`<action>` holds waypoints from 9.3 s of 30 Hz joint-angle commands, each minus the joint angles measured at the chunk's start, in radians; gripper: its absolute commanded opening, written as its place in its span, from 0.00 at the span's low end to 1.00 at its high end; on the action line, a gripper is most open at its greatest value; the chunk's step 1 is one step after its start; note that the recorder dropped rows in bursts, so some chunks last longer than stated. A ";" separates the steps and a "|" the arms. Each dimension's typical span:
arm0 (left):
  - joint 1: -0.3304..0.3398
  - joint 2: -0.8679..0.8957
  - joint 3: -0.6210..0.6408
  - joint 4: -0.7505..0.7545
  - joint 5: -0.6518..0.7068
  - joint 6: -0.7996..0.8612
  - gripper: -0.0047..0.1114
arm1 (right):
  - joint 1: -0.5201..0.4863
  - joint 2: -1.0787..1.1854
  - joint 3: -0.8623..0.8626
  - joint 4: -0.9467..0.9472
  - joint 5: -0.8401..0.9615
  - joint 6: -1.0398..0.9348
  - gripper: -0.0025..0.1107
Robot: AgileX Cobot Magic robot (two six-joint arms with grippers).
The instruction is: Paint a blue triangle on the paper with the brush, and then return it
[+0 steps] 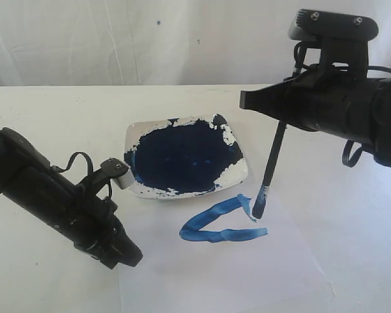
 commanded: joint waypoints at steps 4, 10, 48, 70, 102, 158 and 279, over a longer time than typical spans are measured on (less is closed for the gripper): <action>0.004 -0.004 0.004 -0.011 0.032 0.000 0.04 | 0.000 -0.001 0.006 -0.003 -0.002 -0.022 0.02; 0.004 -0.004 0.004 -0.011 0.032 0.000 0.04 | 0.000 -0.033 0.055 -0.003 0.005 0.000 0.02; 0.004 -0.004 0.004 -0.011 0.024 0.000 0.04 | 0.000 0.099 0.053 -0.492 -0.025 0.496 0.02; 0.004 -0.004 0.004 -0.011 0.024 0.000 0.04 | 0.000 0.217 -0.007 -0.738 -0.113 0.729 0.02; 0.004 -0.004 0.004 -0.018 0.024 0.000 0.04 | 0.000 0.289 -0.021 -1.045 -0.301 1.035 0.02; 0.004 -0.443 -0.077 0.193 0.196 -0.221 0.04 | 0.000 -0.491 0.100 -0.341 -0.104 0.166 0.02; 0.004 -0.841 0.071 0.108 -0.078 -0.318 0.04 | -0.499 0.618 -0.623 -0.817 1.145 1.165 0.02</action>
